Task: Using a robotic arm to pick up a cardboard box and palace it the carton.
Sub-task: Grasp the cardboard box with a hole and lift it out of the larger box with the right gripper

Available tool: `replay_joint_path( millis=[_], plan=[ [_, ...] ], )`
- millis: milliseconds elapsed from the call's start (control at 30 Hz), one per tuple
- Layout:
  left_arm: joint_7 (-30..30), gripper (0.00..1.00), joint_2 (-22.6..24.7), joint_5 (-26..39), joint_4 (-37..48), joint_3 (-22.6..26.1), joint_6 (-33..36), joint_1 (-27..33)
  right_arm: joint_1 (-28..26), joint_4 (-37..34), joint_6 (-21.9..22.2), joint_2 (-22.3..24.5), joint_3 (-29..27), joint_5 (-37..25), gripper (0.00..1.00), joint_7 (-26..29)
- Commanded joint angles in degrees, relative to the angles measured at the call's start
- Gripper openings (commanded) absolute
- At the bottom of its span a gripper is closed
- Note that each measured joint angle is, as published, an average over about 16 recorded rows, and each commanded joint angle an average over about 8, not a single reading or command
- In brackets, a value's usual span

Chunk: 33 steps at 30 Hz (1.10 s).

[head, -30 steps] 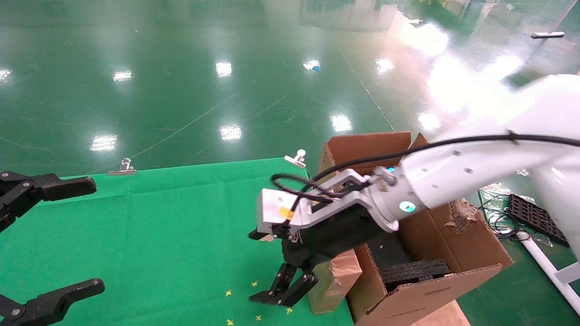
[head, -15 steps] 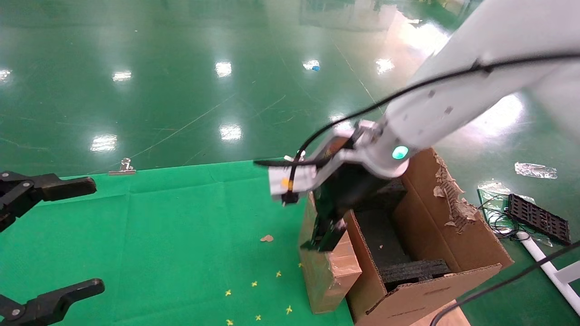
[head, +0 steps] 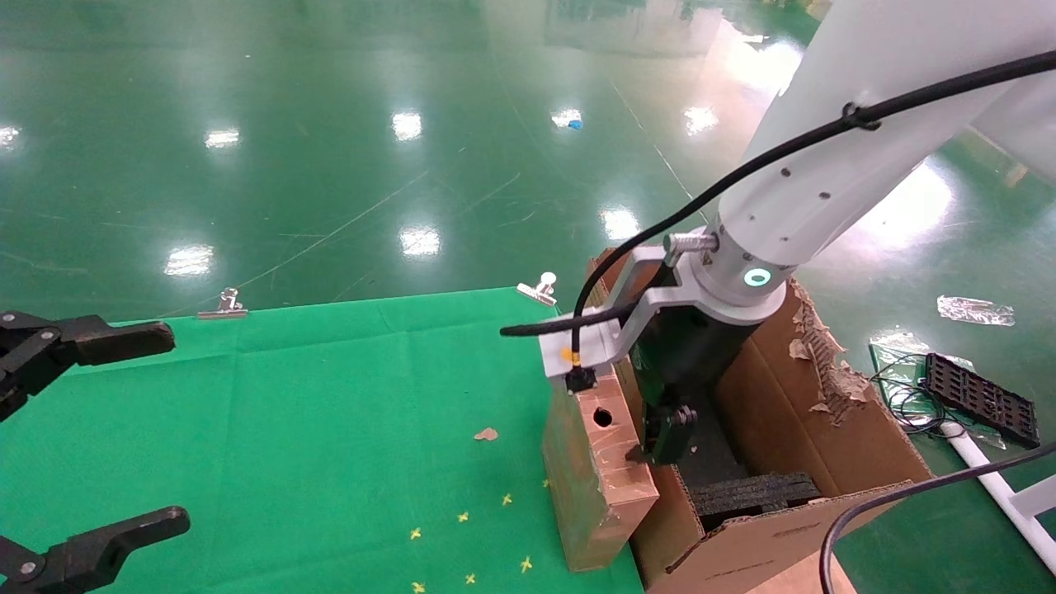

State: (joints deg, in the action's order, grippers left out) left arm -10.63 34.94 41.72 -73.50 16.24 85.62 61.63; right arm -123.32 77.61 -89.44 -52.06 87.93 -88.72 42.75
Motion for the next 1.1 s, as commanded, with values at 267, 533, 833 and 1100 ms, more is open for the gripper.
replay_joint_path(
  millis=[267, 533, 833, 1100],
  plan=[
    [0.0, 1.00, 0.0, 0.0, 0.0, 0.0, 0.0, 0.0, -1.3, 0.0, 1.4, -0.8, 4.5, 1.8, 1.00, 2.0],
    [0.0, 1.00, 0.0, 0.0, 0.0, 0.1, 0.0, 0.0, -3.6, -0.6, 1.7, 0.2, 5.7, 1.8, 1.00, 9.8],
    [0.1, 1.00, 0.0, -0.1, 0.0, 0.1, 0.0, 0.0, -3.7, -9.0, 1.4, 1.6, 5.1, 8.2, 1.00, 27.8],
    [0.1, 1.00, -0.1, -0.1, 0.0, 0.1, -0.1, 0.0, -0.6, -19.8, 1.7, 0.6, 5.2, 13.0, 1.00, 36.6]
  ],
)
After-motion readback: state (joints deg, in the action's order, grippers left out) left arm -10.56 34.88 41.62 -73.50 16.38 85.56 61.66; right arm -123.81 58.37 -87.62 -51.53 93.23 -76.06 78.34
